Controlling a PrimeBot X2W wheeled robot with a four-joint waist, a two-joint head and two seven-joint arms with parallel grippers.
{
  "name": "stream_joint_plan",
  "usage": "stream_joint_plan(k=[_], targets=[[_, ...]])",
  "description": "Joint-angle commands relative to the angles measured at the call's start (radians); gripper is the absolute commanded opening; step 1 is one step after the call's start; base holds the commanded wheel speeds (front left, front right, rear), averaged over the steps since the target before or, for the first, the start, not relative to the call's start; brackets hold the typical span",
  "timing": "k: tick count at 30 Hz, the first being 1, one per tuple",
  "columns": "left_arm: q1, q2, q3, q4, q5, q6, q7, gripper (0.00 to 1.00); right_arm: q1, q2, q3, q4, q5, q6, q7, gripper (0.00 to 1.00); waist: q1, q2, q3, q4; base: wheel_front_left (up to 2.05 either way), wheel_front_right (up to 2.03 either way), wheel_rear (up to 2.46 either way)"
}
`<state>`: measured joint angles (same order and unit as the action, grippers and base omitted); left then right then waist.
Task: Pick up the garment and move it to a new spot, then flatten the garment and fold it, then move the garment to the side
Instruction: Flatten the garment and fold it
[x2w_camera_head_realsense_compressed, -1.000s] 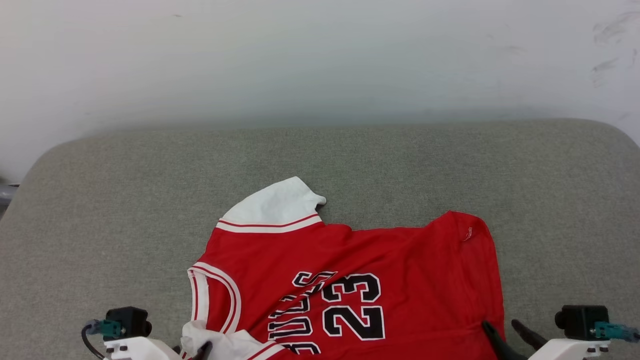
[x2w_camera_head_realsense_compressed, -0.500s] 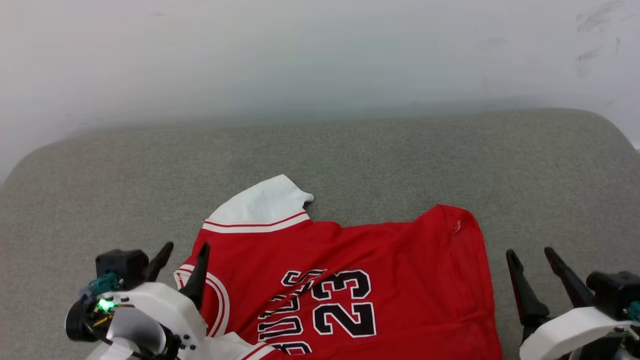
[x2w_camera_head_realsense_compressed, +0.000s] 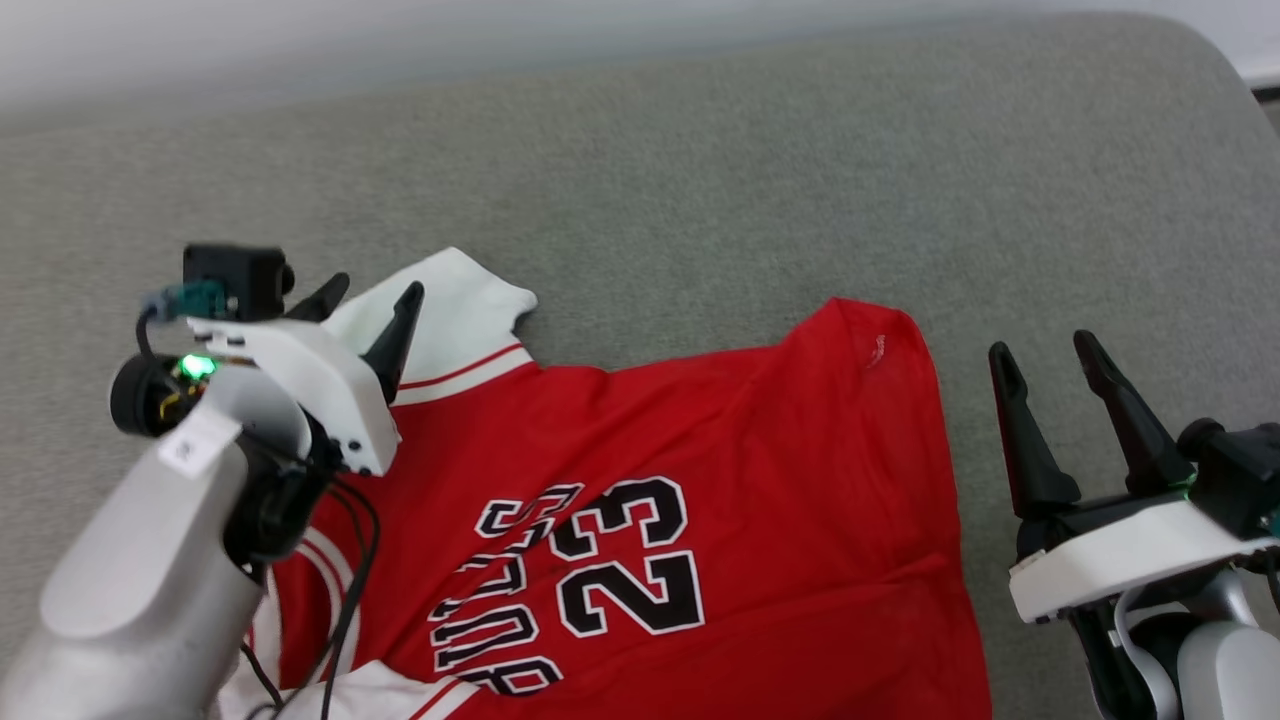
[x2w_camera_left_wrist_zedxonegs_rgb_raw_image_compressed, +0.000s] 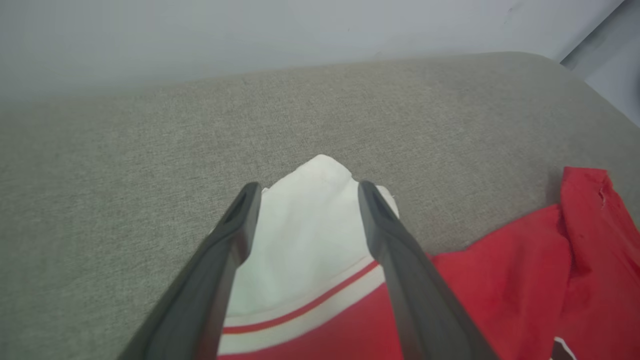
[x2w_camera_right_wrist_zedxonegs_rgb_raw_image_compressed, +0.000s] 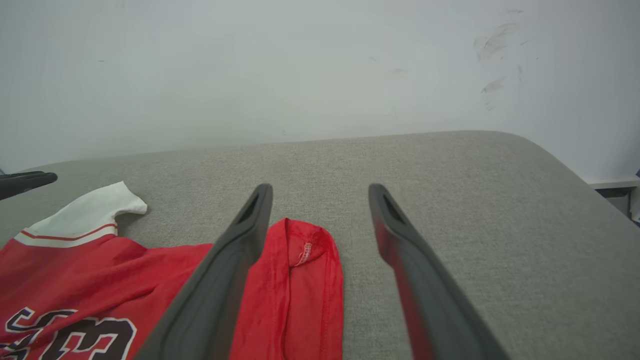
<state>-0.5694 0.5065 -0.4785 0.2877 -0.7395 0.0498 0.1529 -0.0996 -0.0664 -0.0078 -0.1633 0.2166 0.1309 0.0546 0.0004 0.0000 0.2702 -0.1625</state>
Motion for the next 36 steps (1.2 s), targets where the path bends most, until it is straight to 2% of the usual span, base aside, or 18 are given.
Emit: stream_joint_plan(k=[1, 4, 8, 11, 18, 19, 21, 25, 28, 36], targets=[[-0.032, 0.008, -0.005, 0.011, -0.008, -0.015, 0.022, 1.00, -0.018, 0.005, 0.003, 0.007, 0.007, 0.000, -0.007, 1.00, -0.0004, 0.0000, 0.054, -0.048, 0.00, 0.00, 0.00], [-0.108, 0.018, -0.018, 0.070, -0.033, -0.058, 0.118, 1.00, -0.034, 0.008, 0.012, 0.030, 0.020, 0.000, -0.020, 1.00, -0.0004, 0.0000, 0.076, -0.071, 0.00, 0.00, 0.00], [-0.196, 0.040, -0.043, 0.150, -0.055, -0.093, 0.261, 1.00, -0.052, 0.011, 0.021, 0.056, 0.032, 0.000, -0.034, 1.00, -0.0004, 0.0000, 0.097, -0.102, 0.00, 0.00, 0.00], [-0.244, 0.059, -0.059, 0.214, -0.068, -0.092, 0.379, 1.00, -0.060, 0.013, 0.027, 0.073, 0.041, 0.000, -0.042, 1.00, -0.0004, 0.0000, 0.112, -0.123, 0.00, 0.00, 0.00], [-0.261, 0.098, -0.121, 0.340, -0.072, -0.046, 0.647, 1.00, -0.063, 0.016, 0.037, 0.113, 0.080, 0.000, -0.055, 1.00, -0.0004, 0.0000, 0.142, -0.158, 0.00, 0.00, 0.00], [-0.255, 0.098, -0.130, 0.344, -0.074, -0.043, 0.676, 0.84, -0.066, 0.016, 0.039, 0.117, 0.087, 0.000, -0.058, 1.00, -0.0004, 0.0000, 0.146, -0.160, 0.00, 0.00, 0.00], [-0.247, 0.084, -0.136, 0.338, -0.086, -0.041, 0.703, 0.00, -0.070, 0.016, 0.038, 0.129, 0.108, 0.000, -0.060, 1.00, -0.0004, 0.0000, 0.152, -0.159, 0.00, 0.00, 0.00], [-0.249, 0.077, -0.143, 0.317, -0.077, -0.031, 0.695, 0.00, -0.100, -0.004, 0.043, 0.166, 0.166, 0.000, -0.031, 1.00, -0.0004, 0.0000, 0.158, -0.152, 0.00, 0.00, 0.00], [-0.252, 0.080, -0.143, 0.307, -0.066, -0.029, 0.665, 0.00, -0.141, -0.046, 0.044, 0.223, 0.233, -0.001, 0.018, 1.00, -0.0004, 0.0000, 0.149, -0.142, 0.00, 0.00, 0.00], [-0.290, 0.063, -0.096, 0.243, -0.062, -0.021, 0.525, 0.00, -0.289, -0.168, 0.126, 0.354, 0.381, 0.000, 0.243, 1.00, -0.0004, 0.0000, 0.114, -0.067, 0.00, 0.00, 0.00]])
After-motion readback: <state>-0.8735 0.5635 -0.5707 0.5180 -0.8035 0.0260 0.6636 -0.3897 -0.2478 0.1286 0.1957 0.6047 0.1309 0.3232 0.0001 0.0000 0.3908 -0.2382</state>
